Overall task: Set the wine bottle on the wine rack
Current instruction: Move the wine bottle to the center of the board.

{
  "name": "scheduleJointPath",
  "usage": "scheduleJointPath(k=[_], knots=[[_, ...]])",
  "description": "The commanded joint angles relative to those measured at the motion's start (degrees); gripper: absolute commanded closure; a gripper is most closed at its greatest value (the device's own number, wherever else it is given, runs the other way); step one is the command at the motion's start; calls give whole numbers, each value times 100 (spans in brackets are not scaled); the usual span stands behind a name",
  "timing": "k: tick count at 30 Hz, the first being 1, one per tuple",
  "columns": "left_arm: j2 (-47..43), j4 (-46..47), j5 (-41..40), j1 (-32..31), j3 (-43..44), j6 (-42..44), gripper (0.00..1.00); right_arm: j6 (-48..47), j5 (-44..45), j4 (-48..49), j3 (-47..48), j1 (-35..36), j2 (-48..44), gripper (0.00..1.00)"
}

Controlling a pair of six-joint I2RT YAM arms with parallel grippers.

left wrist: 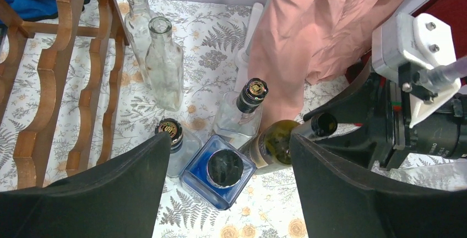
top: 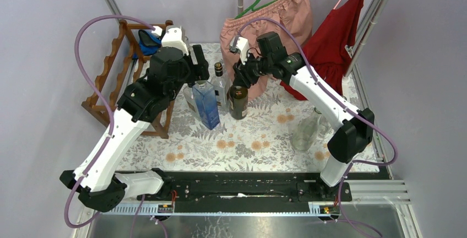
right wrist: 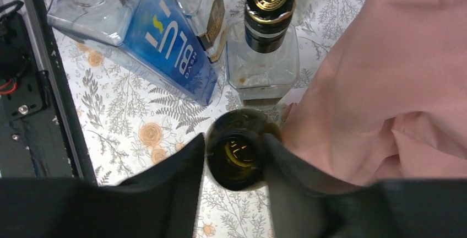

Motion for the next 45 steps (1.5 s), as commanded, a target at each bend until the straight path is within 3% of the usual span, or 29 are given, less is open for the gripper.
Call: scheduleJointPath(k=[1, 5, 7, 16, 25, 33, 40, 45], knots=[[-151, 445, 57, 40, -131, -13, 15, 85, -80, 206, 115, 37, -12, 62], [-195, 531, 154, 40, -170, -54, 15, 198, -129, 187, 119, 33, -50, 85], [-195, 549, 207, 38, -176, -71, 15, 188, -92, 136, 149, 35, -99, 91], [-239, 1053, 742, 40, -350, -127, 15, -590, 940, -513, 163, -73, -714, 97], [-179, 1587, 1126, 45, -534, -132, 15, -658, 1051, -335, -174, -1537, -1010, 97], [62, 1719, 1334, 46, -482, -15, 14, -653, 1017, 181, -141, -2537, -605, 96], [121, 1831, 1410, 45, -616, -80, 14, -523, 390, 247, -367, -2736, -744, 83], [168, 1863, 1422, 42, -611, -70, 14, -149, 1, 307, -504, -2736, -945, 82]])
